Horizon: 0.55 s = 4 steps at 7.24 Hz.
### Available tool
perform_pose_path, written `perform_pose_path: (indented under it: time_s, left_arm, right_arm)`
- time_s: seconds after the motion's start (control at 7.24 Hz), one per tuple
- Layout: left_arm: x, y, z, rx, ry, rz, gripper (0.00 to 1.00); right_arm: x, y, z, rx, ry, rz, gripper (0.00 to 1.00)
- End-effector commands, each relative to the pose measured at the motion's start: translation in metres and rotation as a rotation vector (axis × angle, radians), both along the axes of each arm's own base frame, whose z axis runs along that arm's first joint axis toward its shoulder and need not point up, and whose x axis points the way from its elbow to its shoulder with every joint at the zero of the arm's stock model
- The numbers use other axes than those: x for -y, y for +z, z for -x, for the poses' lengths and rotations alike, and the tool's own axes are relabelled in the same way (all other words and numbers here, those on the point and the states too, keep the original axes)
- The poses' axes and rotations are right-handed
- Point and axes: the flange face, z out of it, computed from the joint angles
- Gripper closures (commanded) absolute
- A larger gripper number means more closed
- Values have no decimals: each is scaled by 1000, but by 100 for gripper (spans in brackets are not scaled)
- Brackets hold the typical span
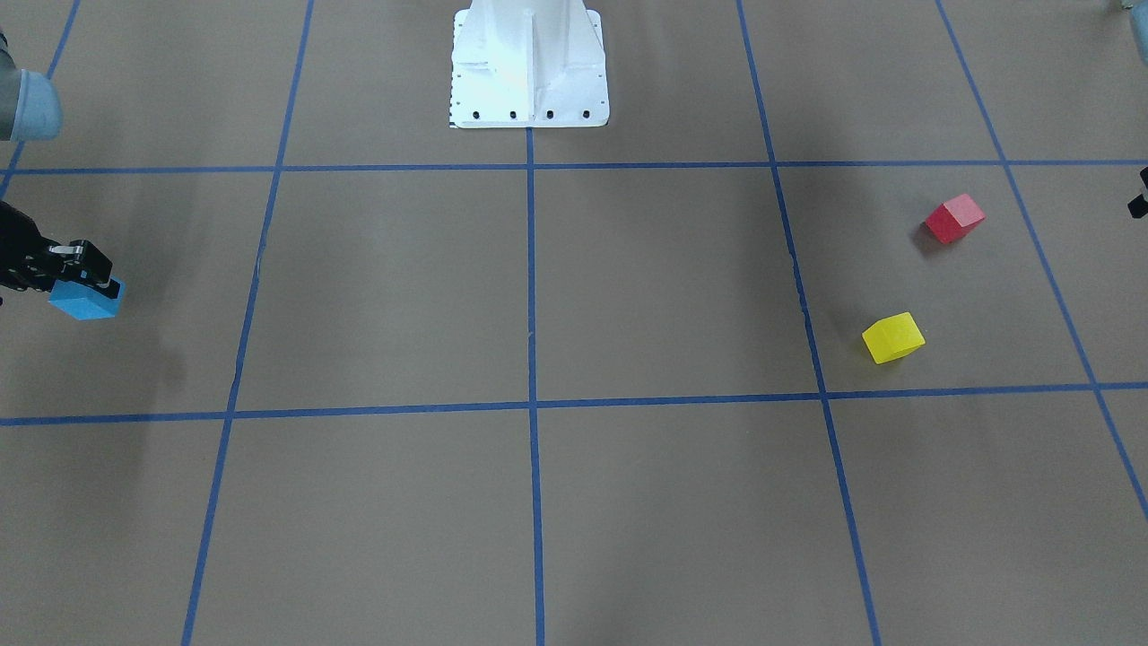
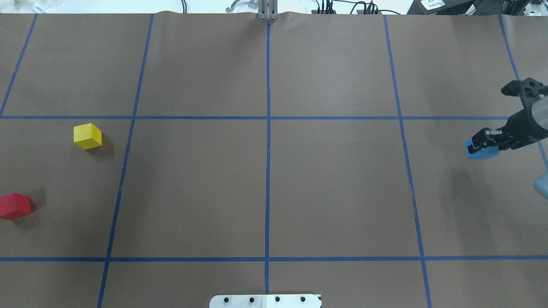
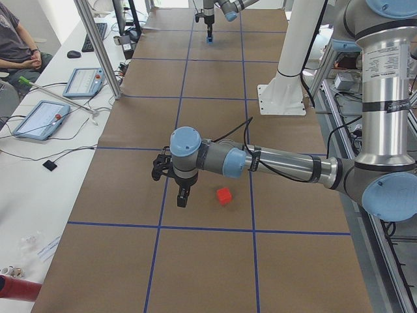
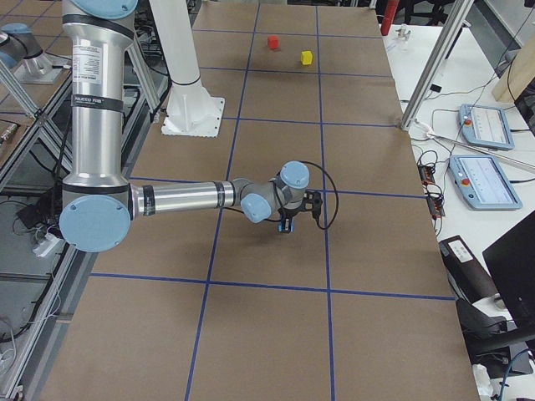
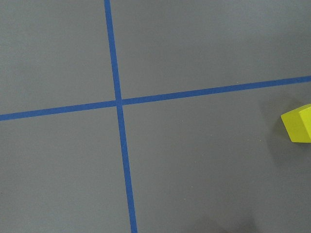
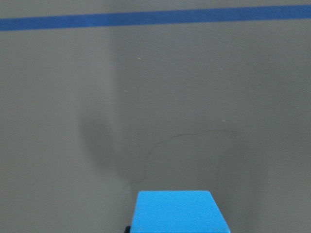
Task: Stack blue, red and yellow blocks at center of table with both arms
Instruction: 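Carry the blue cube with the right gripper to the table center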
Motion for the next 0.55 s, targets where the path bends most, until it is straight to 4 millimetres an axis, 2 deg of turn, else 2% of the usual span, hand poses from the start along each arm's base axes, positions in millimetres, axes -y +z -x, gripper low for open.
perform_pose_path:
  time_s: [0.0, 0.14, 0.41]
  left_arm:
    - [0, -2, -1, -1, 0, -3, 0]
    - [1, -1, -1, -1, 0, -2, 0]
    - [1, 1, -1, 1, 3, 1, 0]
  right_arm:
    - [39, -130, 79, 52, 87, 43, 100]
    - [46, -200, 156, 57, 171, 104, 100]
    - [44, -314, 296, 51, 232, 116, 100]
